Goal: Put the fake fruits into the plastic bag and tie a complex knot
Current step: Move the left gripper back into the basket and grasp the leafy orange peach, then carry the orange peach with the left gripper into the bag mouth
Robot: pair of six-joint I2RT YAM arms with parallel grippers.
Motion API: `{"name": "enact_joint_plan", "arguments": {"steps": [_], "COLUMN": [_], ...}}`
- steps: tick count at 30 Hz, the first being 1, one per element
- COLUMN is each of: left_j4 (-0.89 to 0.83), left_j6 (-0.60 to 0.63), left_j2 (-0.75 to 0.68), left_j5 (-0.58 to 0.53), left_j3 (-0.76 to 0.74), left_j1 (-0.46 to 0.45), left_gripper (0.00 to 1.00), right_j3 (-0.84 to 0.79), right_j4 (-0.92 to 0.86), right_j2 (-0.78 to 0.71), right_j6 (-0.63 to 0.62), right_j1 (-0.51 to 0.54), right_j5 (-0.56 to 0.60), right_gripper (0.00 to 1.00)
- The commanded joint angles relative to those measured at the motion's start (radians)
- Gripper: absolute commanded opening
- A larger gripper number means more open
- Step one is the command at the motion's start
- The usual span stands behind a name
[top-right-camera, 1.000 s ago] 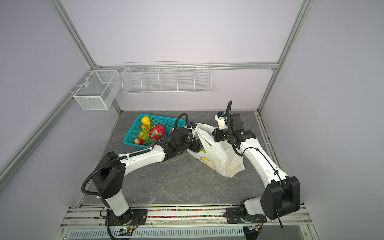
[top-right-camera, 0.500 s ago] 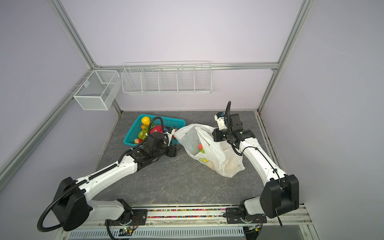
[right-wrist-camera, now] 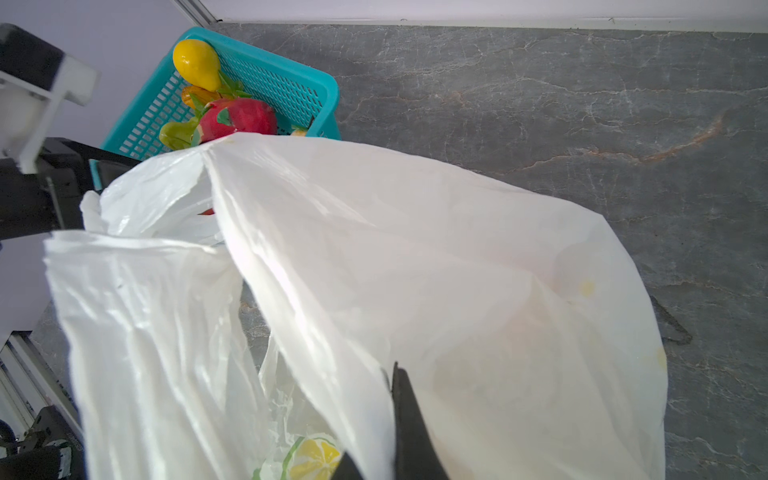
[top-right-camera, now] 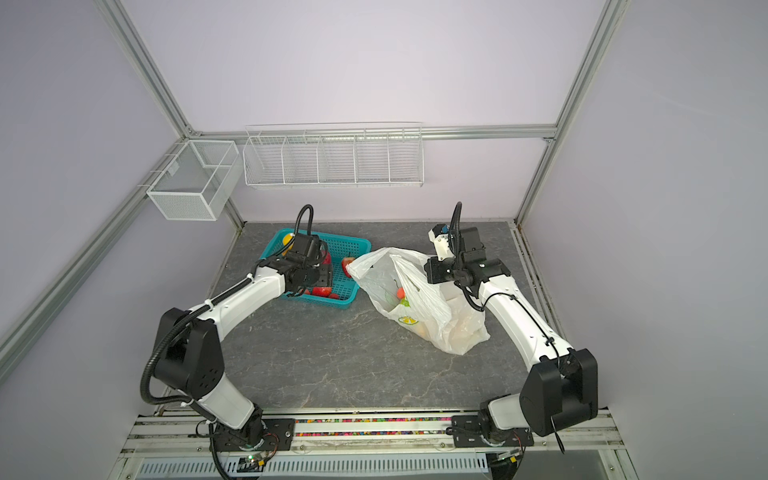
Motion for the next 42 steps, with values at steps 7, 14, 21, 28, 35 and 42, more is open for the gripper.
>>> {"name": "enact_joint_plan", "arguments": {"steps": [7,14,21,28,35,42], "left_j4": [-0.148,-0.154,-0.146,-0.145,-0.114,-0.028], "left_j6": [0.071,0.095,0.104,0.108,0.082,0.034], "left_j2": [0.148,0.212,0.275,0.33,0.234,0.011], "left_j5": [0.008,0.031,0.055,0.064,0.05,0.118], "left_j3": [0.11,0.13,0.154,0.186,0.158,0.027], "left_j1": [0.015,0.035,0.039,0.041,0.041,0.037], "left_gripper": [0.76,0.77,0.75,0.72,0.56,0.49], "right_j3": [-0.013,-0.016,-0.019,-0.018,-0.014,-0.013], "right_j4": [0.005,0.01,0.009,0.009,0.008,0.007], "right_j2": [-0.004,-0.003,-0.003,-0.002,0.009,0.01], "right_j6": [-0.023,-0.023,-0.022,-0.023,-0.022,-0.024], "right_j1": [0.005,0.005,0.004,0.004,0.005,0.005], "right_j5": [0.0,0.002,0.003,0.003,0.002,0.009], "right_gripper": [0.09,0.09,0.09,0.09,0.09,0.09]}}
